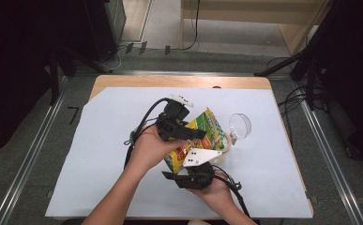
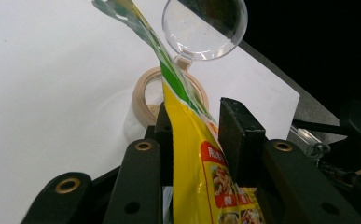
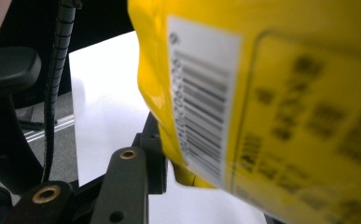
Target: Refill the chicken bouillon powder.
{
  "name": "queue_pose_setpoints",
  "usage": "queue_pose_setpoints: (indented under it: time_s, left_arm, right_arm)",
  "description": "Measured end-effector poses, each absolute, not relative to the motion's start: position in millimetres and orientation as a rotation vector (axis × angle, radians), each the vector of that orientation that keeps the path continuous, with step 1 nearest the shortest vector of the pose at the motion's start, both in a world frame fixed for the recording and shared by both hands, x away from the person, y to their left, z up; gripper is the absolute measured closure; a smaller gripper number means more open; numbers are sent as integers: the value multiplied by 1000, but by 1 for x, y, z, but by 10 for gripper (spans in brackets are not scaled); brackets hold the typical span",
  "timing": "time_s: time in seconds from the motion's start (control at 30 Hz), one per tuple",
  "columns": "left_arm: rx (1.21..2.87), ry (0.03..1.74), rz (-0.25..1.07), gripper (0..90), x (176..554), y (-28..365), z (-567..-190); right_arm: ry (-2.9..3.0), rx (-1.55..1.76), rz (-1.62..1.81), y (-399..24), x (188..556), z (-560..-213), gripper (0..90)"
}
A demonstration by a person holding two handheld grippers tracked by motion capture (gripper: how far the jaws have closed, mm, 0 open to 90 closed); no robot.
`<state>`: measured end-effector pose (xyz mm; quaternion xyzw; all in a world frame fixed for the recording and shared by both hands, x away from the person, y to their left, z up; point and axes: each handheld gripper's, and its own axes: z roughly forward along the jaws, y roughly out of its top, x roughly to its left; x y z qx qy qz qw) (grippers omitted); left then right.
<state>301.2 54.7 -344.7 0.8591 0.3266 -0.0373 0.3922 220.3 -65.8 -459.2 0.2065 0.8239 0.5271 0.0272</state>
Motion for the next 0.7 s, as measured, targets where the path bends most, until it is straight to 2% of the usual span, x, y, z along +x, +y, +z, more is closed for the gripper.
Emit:
queue_pose_setpoints:
  time_s: [0.43,0.7]
  left_arm:
    - [2171,903,-119,696,316,55,-333]
    - [2180,874,-73,676,314,55,-332]
  right_arm:
    - [2548,599,1624,-63,228,-448,638]
    - [2523,602,1630,-61,230,-446,672]
